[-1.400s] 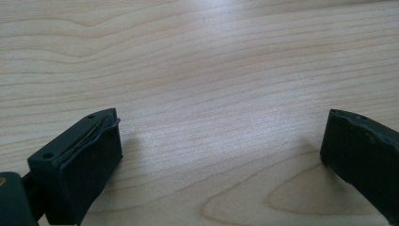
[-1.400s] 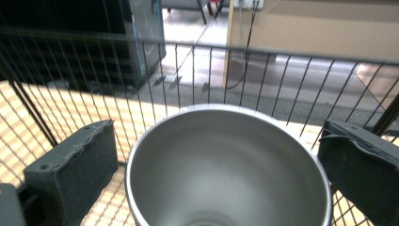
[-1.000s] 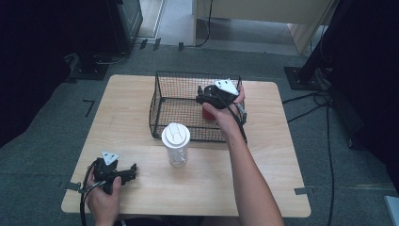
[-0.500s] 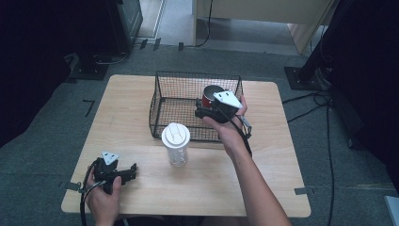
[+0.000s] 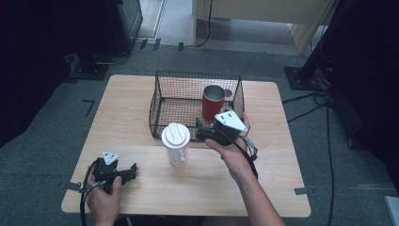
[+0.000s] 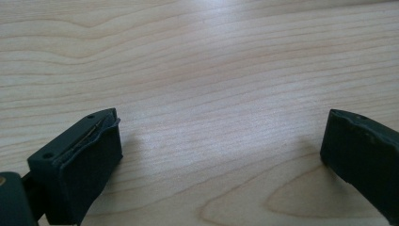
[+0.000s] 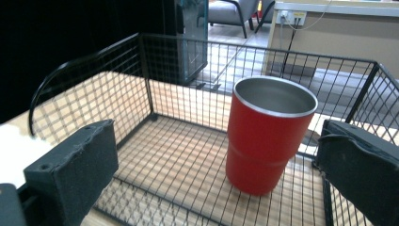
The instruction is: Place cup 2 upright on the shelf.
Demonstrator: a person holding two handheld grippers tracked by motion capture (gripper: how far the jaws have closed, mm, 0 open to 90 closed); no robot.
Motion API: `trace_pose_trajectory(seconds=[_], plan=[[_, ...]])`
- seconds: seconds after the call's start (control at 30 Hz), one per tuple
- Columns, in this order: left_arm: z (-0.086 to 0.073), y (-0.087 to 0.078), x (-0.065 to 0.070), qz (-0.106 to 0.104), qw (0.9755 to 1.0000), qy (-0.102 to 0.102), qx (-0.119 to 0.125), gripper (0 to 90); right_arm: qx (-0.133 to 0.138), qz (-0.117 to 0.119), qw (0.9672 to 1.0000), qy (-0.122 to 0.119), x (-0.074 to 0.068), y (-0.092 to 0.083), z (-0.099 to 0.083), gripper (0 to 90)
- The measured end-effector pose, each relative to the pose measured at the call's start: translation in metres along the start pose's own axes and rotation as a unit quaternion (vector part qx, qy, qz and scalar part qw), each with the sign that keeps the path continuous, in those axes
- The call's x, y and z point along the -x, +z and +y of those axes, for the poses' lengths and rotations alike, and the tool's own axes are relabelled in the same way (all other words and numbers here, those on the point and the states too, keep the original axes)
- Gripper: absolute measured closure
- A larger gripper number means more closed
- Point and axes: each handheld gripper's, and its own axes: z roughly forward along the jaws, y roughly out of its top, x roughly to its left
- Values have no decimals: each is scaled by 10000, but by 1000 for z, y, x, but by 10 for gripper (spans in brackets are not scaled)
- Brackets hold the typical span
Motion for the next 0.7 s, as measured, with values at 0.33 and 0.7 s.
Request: trace_pose_trajectory(seconds=[0.33,0.7], plan=[[0,0,0,-2,10000,-4,-3,0,-185,154,9995,-185,-9,-29,-23,0],[0,0,0,-1,10000,-3,3,0,-223,305,9992,-96,-16,-53,-55,27]])
